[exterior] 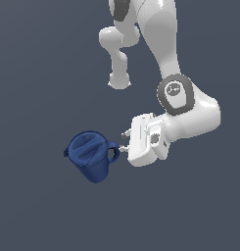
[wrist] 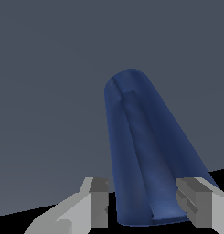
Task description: Pick up the object and move it to a goal position.
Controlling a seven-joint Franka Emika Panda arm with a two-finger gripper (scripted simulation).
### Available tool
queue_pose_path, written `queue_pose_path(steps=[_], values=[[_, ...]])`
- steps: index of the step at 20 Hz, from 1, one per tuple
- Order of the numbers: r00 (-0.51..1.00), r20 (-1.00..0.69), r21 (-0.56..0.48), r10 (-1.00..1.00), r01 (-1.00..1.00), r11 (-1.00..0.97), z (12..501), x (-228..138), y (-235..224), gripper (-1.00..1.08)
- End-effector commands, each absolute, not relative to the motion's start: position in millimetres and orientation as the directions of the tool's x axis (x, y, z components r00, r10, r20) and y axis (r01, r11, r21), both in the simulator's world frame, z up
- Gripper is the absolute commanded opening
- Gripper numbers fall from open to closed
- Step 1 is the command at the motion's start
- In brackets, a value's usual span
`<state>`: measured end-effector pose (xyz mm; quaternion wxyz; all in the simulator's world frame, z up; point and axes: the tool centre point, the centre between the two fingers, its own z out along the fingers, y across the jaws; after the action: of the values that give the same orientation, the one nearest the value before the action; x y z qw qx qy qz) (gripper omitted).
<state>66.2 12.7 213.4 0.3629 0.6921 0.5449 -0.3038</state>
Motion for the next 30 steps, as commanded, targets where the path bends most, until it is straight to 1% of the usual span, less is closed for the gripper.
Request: queue_pose_path(steps=[1,7,13,23,24,30], values=[[0.194,-0.834,0.157,0.516,0.981,-0.115,211.4,69.6,14.7,0.28],[0.134,-0.872,0.122,0.471,0.991,-0.055,207.7,77.4,19.2,0.28],[0.126,-0.876,0.117,0.465,0.992,-0.048,206.6,78.2,19.6,0.28],[0.122,-0.878,0.114,0.462,0.992,-0.044,193.1,78.4,-6.5,0.28],[0.122,-0.878,0.114,0.462,0.992,-0.044,193.1,78.4,-6.5,-1.00],[0.122,-0.878,0.114,0.462,0.992,-0.044,193.1,78.4,-6.5,-1.00]])
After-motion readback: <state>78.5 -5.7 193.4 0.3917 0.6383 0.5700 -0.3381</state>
